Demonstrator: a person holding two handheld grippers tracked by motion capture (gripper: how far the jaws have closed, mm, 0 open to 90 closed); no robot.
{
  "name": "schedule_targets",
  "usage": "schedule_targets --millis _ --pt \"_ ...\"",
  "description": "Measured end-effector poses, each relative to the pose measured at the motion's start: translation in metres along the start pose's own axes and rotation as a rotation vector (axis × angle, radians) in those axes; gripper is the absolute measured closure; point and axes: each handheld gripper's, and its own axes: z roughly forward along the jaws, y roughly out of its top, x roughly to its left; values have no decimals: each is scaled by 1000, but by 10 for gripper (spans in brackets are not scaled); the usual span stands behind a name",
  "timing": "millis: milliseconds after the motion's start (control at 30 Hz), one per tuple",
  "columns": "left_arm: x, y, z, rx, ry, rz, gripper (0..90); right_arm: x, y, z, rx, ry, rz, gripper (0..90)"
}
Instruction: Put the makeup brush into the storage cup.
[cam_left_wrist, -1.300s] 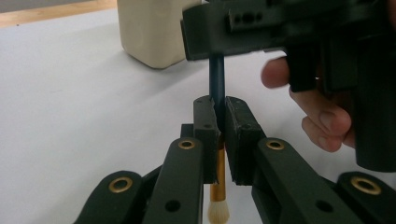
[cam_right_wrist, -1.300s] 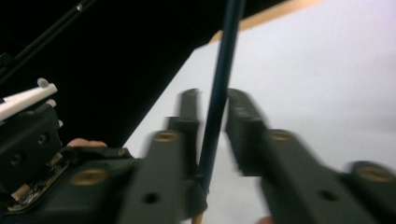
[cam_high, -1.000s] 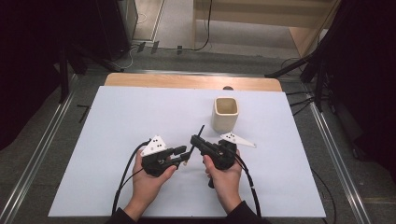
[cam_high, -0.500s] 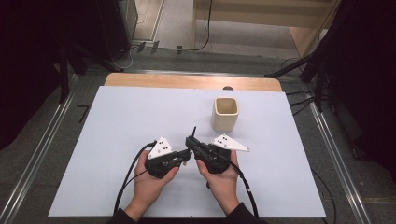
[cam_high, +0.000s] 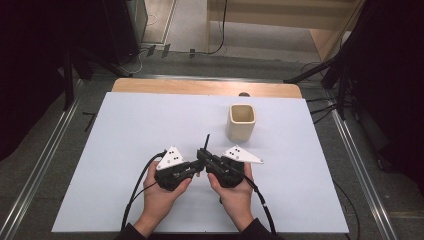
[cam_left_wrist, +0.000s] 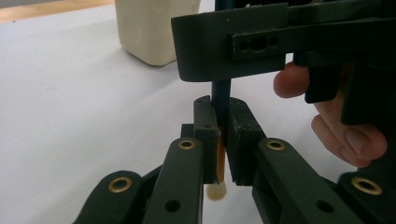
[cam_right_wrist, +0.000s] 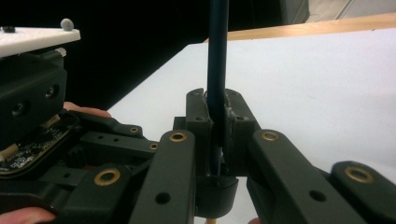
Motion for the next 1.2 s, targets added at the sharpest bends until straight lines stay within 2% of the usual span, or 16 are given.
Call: schedule_targets --millis 133,300,400,533,800,967,1100,1200 --pt "2 -1 -1 1 -13 0 758 -1 1 -1 -17 -24 -30 847" --pt "10 -1 -6 0 9 5 705 -9 5 -6 -42 -68 -53 847" --pt "18 0 -13 -11 19 -10 692 -13 6 -7 -36 -105 -108 847" --pt "26 5 -22 -30 26 -29 688 -15 3 -5 -17 -145 -202 846" --pt "34 16 -35 -61 25 -38 676 -8 -4 3 13 -181 -398 846" --pt "33 21 -38 -50 9 -31 676 -5 -9 8 57 -217 -499 846" --pt "29 26 -38 -27 -27 -38 655 0 -13 13 83 -245 -615 846" --pt "25 30 -37 -7 -18 -24 654 2 -16 15 101 -252 -657 846"
